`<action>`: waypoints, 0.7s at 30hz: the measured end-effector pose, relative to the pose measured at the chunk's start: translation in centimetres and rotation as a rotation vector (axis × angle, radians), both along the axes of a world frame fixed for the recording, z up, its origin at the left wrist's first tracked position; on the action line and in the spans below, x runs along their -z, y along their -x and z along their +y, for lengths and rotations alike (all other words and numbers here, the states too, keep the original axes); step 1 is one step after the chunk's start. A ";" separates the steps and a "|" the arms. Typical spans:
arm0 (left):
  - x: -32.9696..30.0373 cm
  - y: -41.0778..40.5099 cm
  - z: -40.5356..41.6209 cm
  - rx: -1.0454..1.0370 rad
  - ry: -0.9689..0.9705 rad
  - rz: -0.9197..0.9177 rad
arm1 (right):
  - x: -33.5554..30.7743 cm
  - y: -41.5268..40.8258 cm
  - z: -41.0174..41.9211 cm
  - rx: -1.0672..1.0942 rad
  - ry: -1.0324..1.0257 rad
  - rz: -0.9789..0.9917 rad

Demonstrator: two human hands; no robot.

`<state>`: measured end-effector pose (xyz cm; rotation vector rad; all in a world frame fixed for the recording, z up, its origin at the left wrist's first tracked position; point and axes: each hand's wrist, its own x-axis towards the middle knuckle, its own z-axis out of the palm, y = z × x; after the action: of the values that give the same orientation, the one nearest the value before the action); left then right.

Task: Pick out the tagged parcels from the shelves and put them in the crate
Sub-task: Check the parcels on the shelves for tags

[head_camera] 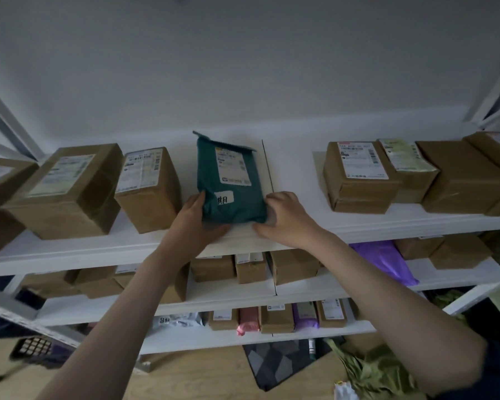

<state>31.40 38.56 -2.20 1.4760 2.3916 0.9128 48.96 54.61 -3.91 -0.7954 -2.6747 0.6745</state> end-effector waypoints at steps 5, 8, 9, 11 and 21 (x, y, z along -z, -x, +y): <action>0.8 -0.1 0.0 0.009 0.083 0.094 | 0.0 -0.7 0.6 0.030 -0.033 0.027; 0.8 -0.2 0.2 -0.007 0.112 0.149 | -0.1 -0.9 1.0 0.052 -0.047 0.032; 0.8 -0.3 0.3 -0.016 0.098 0.152 | -0.1 -0.9 1.2 0.053 -0.056 0.023; 0.8 0.1 0.4 -0.051 0.030 0.132 | -0.1 -0.6 1.5 0.051 -0.087 -0.017; 1.0 1.9 0.6 0.007 0.132 0.110 | 0.3 1.3 1.9 0.026 -0.152 -0.080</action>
<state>29.48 39.14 -3.20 1.5201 2.4683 0.6746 47.67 56.46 -4.18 -0.8315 -2.7421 0.4351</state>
